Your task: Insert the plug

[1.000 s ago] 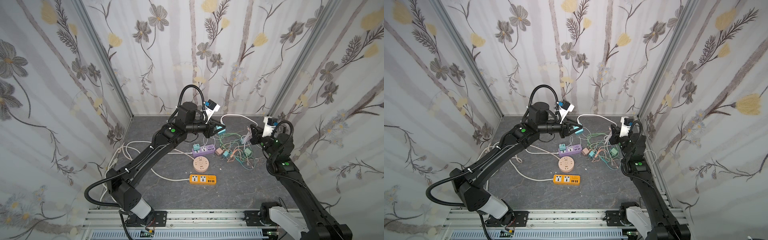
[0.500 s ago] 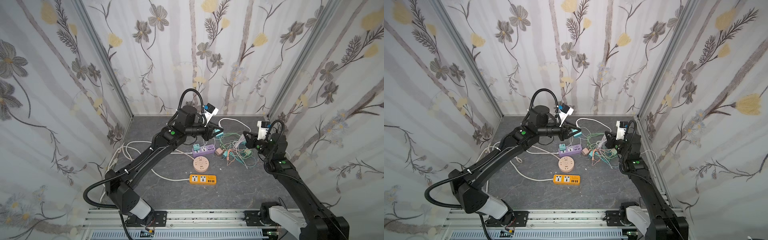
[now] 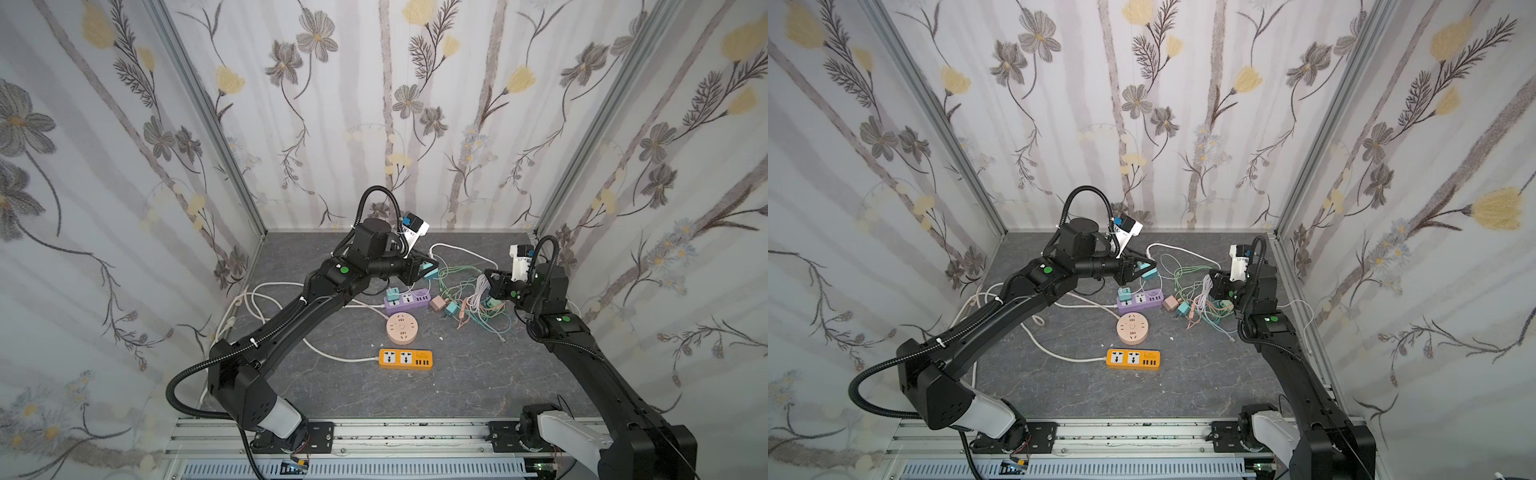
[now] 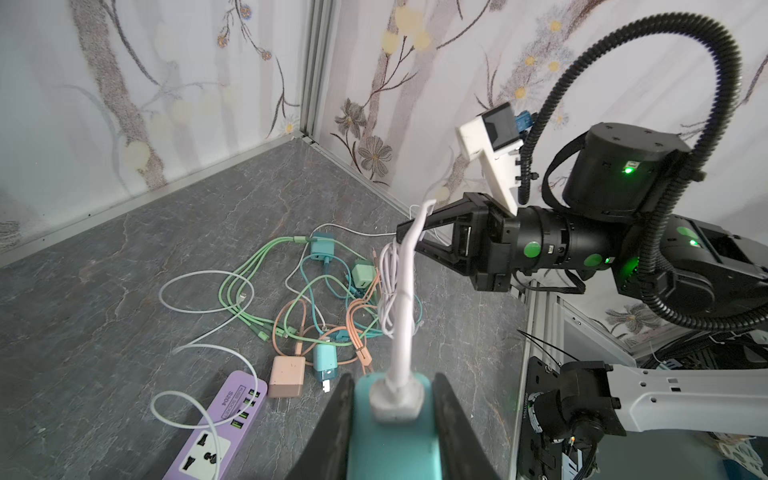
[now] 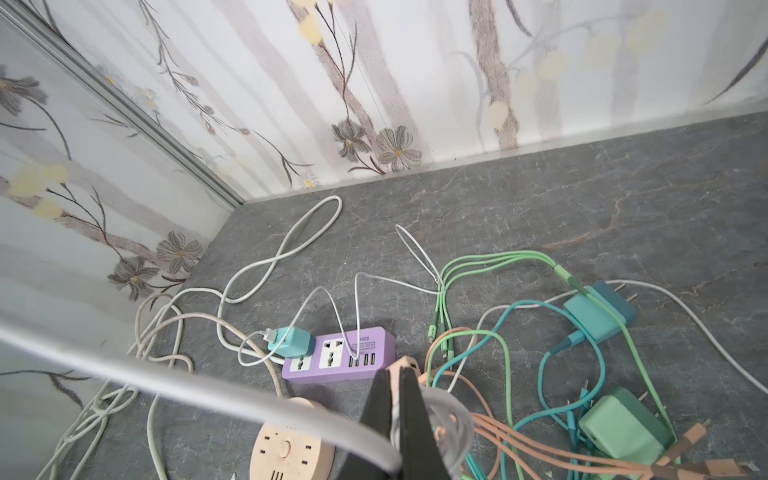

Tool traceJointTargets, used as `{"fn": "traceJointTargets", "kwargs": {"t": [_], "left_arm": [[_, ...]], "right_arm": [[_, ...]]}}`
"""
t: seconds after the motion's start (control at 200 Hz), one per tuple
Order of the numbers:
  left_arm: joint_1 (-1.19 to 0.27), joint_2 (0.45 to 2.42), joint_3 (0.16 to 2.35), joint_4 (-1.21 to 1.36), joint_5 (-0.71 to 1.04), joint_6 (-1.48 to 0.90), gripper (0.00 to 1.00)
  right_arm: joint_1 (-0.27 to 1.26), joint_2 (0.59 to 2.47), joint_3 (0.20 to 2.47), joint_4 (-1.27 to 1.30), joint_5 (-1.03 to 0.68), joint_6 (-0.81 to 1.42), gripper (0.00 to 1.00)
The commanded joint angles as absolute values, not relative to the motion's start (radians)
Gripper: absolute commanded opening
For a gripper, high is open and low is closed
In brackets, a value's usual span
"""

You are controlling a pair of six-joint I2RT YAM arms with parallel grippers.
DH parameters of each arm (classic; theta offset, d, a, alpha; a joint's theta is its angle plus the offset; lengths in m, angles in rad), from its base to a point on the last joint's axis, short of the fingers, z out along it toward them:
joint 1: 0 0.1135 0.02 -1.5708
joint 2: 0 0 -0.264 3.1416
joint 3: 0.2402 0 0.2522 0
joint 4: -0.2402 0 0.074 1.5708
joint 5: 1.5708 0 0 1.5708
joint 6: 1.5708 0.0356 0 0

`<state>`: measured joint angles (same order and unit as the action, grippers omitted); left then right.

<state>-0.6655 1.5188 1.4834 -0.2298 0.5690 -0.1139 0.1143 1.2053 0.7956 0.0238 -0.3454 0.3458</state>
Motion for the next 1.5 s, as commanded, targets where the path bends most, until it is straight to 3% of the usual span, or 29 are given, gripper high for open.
{"fn": "traceJointTargets", "kwargs": {"t": [0.0,0.15,0.385,0.78,0.894,1.004,1.154,1.234,1.379,1.494], "left_arm": [[-0.642,1.506,1.504,-0.165,0.576,-0.126,0.0],[-0.611,1.547,1.614,-0.241,0.576,-0.072,0.0],[-0.545,1.671,1.746,-0.262,0.604,-0.038,0.0],[-0.487,1.958,1.915,-0.267,0.649,-0.015,0.0],[-0.487,2.028,1.949,-0.254,0.654,-0.003,0.0],[-0.487,2.062,1.956,-0.248,0.66,0.008,0.0],[-0.485,2.062,1.946,-0.295,0.681,0.092,0.0],[-0.481,2.06,1.947,-0.338,0.71,0.145,0.0],[-0.479,2.065,1.939,-0.383,0.775,0.224,0.0],[-0.479,2.057,1.902,-0.326,0.845,0.239,0.0]], "right_arm": [[0.114,1.201,0.877,0.128,-0.333,0.326,0.0],[0.114,1.309,1.132,0.146,-0.326,0.285,0.0],[0.114,1.644,1.528,0.215,-0.37,0.272,0.02],[0.109,2.184,1.92,0.382,-0.385,0.357,0.04],[0.109,2.268,1.959,0.372,-0.389,0.365,0.12],[0.107,2.253,1.905,0.267,-0.356,0.338,0.5],[0.086,2.115,1.72,0.04,-0.316,0.191,0.74],[0.057,2.018,1.603,-0.082,-0.359,0.083,0.8],[0.016,1.809,1.42,-0.233,-0.396,-0.08,0.81],[0.02,1.705,1.391,-0.365,-0.71,-0.23,0.8]]}}
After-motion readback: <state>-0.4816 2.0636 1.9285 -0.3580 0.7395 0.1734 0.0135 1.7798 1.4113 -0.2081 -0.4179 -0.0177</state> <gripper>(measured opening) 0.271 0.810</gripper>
